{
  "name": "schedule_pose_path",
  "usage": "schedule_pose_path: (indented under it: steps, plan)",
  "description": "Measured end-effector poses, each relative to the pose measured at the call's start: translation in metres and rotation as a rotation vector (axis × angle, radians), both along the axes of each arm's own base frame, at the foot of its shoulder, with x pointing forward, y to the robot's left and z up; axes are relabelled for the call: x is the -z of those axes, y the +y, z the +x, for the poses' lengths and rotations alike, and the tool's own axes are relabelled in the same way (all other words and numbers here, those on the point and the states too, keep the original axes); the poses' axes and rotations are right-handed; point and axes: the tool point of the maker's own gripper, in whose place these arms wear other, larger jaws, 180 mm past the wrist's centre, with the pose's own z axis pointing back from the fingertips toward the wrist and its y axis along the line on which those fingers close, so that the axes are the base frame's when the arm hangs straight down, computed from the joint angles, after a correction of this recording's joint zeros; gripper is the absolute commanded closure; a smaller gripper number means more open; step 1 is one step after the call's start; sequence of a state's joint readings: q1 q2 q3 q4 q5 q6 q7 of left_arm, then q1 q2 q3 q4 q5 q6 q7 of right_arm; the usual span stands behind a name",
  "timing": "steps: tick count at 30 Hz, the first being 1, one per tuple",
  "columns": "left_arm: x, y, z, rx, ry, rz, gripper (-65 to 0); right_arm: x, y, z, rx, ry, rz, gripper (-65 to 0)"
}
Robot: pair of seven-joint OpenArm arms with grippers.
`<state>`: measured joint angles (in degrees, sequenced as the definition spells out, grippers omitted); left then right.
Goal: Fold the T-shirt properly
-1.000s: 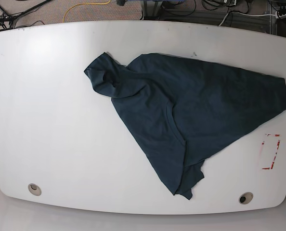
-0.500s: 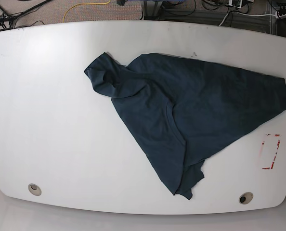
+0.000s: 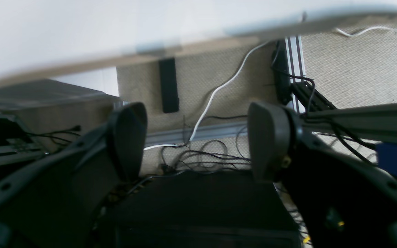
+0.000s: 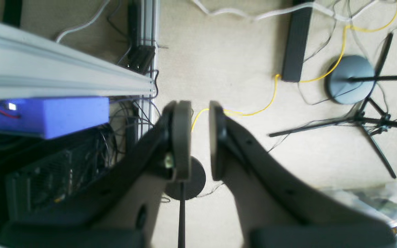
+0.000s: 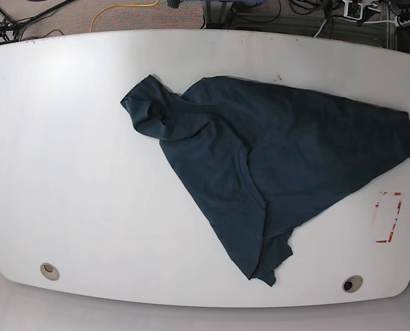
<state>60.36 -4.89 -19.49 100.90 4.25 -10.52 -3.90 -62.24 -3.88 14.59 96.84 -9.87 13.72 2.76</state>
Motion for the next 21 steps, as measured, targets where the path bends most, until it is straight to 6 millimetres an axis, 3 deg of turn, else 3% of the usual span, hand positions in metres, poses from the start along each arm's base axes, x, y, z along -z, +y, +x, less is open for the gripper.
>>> schedule_pose_path:
  steps: [15, 21]
  plan:
    - [-0.007, -0.004, 0.009, -0.001, -0.037, -0.017, -43.5, -0.031, 0.003, 0.038, -0.016, -0.122, -0.013, -3.8]
    - [-0.011, 0.004, 0.015, -0.019, -0.053, -0.007, -44.3, -0.033, 0.002, 0.051, -0.022, -0.146, -0.02, -6.6]
